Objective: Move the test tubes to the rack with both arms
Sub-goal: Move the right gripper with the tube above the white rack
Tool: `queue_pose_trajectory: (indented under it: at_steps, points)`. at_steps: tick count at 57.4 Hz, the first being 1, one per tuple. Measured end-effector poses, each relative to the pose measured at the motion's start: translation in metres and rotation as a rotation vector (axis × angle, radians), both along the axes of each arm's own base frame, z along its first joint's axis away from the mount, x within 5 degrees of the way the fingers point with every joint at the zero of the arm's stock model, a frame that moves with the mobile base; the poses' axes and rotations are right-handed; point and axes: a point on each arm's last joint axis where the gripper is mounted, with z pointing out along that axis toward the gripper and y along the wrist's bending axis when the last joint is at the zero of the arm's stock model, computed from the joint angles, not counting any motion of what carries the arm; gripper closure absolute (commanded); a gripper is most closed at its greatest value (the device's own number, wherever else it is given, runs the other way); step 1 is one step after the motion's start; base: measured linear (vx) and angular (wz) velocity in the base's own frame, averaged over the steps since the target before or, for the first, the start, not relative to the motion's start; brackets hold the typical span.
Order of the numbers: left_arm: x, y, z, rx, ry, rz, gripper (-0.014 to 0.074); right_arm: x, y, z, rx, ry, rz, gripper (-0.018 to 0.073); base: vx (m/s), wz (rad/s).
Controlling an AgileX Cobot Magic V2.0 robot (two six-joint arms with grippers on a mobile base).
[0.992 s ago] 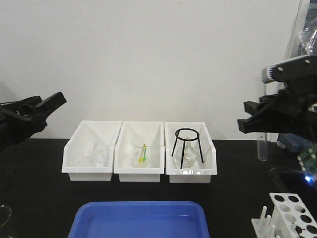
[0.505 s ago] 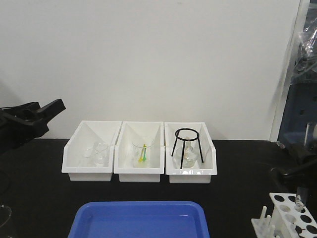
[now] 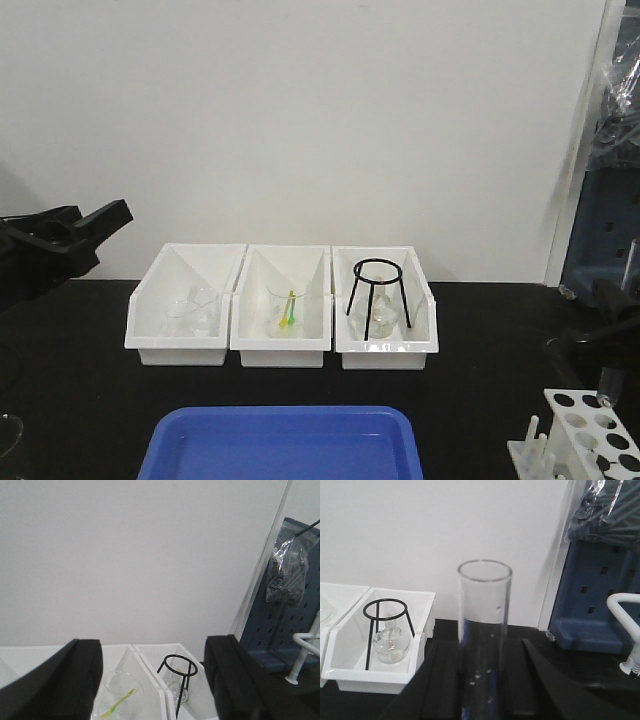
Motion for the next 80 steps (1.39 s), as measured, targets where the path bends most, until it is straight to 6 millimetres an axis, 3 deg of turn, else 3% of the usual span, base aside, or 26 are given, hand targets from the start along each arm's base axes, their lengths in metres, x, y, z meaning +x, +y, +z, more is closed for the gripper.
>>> queue_pose_trajectory:
  at_steps: [42,53,67,80]
  points:
    - [0.0,0.0,0.0,0.0,0.0,0.0,0.0053,0.0,0.003,0.004,-0.008,-0.055,0.054,0.0568,0.0,0.0]
    - [0.0,0.0,0.0,0.0,0.0,0.0,0.0053,-0.008,-0.02,-0.024,0.045,-0.036,-0.076,0.0568,0.0,0.0]
    - [0.0,0.0,0.0,0.001,0.0,0.0,0.0053,-0.015,-0.017,-0.043,0.08,-0.041,-0.049,0.0568,0.0,0.0]
    - [0.0,0.0,0.0,0.001,0.0,0.0,0.0053,0.004,-0.014,-0.064,0.039,-0.029,-0.018,0.0568,0.0,0.0]
